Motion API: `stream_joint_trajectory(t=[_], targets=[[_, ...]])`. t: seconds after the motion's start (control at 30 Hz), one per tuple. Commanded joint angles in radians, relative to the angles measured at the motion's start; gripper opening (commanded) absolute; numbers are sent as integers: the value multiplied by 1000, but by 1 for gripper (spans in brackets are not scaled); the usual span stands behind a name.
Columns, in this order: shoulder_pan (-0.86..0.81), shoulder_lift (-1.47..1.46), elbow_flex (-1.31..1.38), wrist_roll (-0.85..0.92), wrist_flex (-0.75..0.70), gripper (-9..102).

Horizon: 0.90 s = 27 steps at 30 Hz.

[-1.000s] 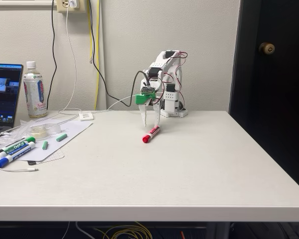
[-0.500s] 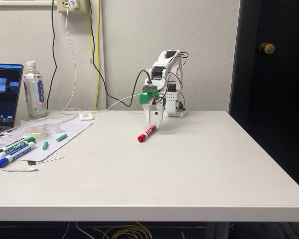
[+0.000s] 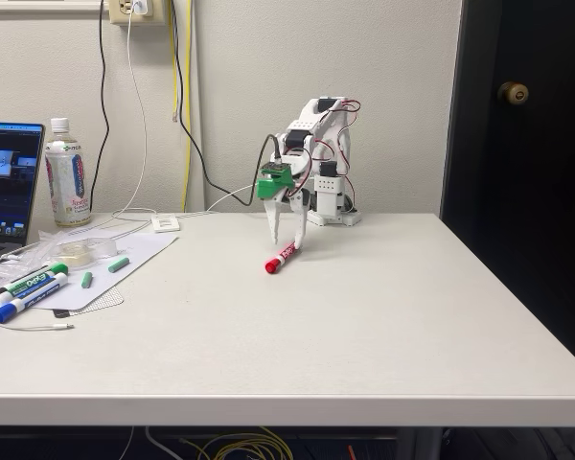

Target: Pick up the red marker.

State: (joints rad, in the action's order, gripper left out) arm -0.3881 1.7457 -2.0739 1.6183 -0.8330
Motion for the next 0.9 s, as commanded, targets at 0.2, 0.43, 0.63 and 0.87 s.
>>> stream_joint_trajectory(t=[0.2,0.43,0.63,0.87], targets=[[-14,-72,43,41,15,23],[5,-77,37,37,-12,22],[12,-104,35,23,-2,23],[25,-124,34,9,8,22]])
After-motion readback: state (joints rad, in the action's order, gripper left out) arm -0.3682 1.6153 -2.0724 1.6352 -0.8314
